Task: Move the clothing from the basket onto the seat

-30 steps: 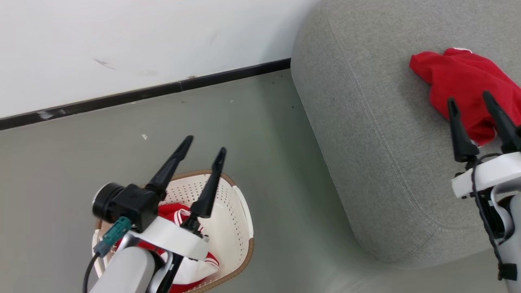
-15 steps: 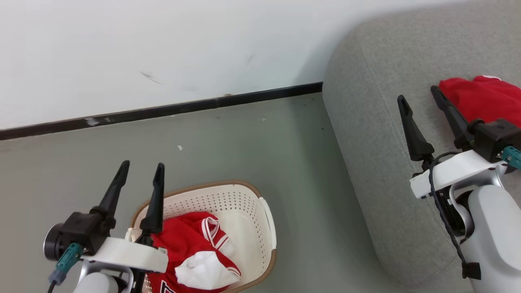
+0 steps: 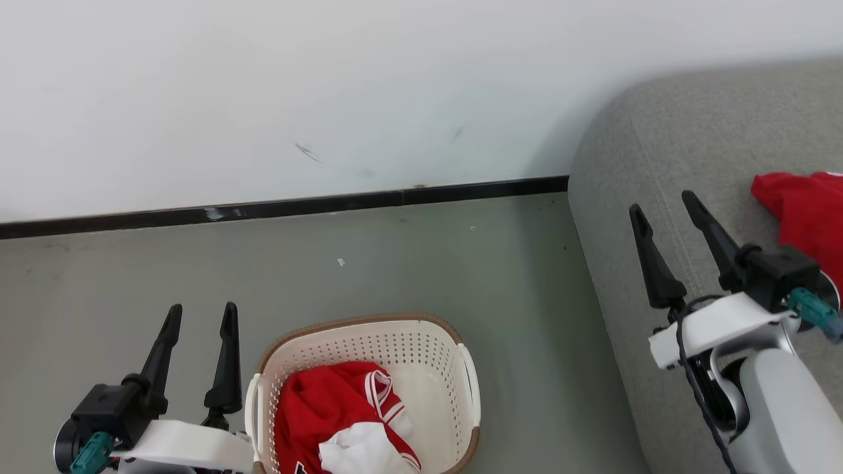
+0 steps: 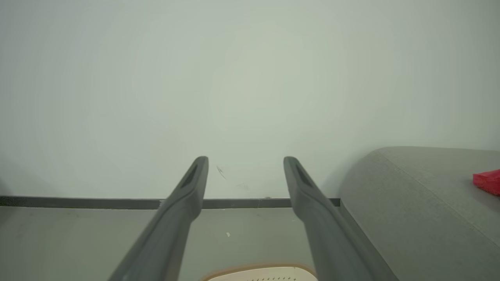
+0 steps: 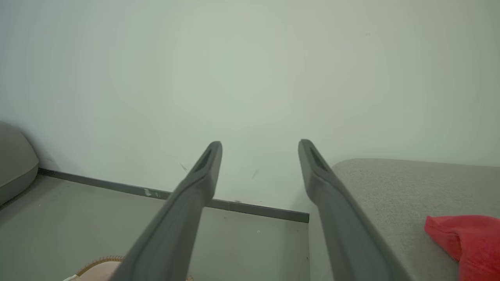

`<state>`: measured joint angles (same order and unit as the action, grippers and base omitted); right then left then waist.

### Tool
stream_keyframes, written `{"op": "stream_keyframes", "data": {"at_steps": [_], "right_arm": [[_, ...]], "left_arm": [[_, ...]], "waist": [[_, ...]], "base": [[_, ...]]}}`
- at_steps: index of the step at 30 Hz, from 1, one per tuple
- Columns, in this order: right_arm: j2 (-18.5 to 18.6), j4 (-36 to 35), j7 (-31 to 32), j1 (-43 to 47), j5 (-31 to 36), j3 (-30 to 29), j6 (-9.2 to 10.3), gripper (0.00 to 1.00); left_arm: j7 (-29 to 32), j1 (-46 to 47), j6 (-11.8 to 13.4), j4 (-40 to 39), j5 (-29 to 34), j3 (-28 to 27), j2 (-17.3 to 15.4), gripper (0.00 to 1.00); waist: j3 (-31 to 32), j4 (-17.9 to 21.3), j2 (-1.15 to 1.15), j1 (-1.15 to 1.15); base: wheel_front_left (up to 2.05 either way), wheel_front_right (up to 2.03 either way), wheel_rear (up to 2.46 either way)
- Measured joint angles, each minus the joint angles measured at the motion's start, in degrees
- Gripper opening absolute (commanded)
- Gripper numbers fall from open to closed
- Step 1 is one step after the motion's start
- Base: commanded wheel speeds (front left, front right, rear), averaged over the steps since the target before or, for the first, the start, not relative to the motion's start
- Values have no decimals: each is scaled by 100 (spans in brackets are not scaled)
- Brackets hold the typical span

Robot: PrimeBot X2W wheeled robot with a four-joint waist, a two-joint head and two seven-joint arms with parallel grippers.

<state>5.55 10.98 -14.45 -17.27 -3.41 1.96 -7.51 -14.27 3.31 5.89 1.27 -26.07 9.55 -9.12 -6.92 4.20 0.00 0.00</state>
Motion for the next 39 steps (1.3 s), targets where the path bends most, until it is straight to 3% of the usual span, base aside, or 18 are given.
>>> {"op": "stream_keyframes", "data": {"at_steps": [17,39], "right_arm": [[-224,-342,1,1239,129,-255,0,100],[-315,-643,0,1978,158,-120,0,100]], "left_arm": [[-3,-510,-51,257,-49,-107,52,100],[-3,-642,-108,283,-46,-78,149,100]], "waist": [[599,-361,0,0],[872,-413,0,0]], "base": [[0,0,0],[0,0,0]]}}
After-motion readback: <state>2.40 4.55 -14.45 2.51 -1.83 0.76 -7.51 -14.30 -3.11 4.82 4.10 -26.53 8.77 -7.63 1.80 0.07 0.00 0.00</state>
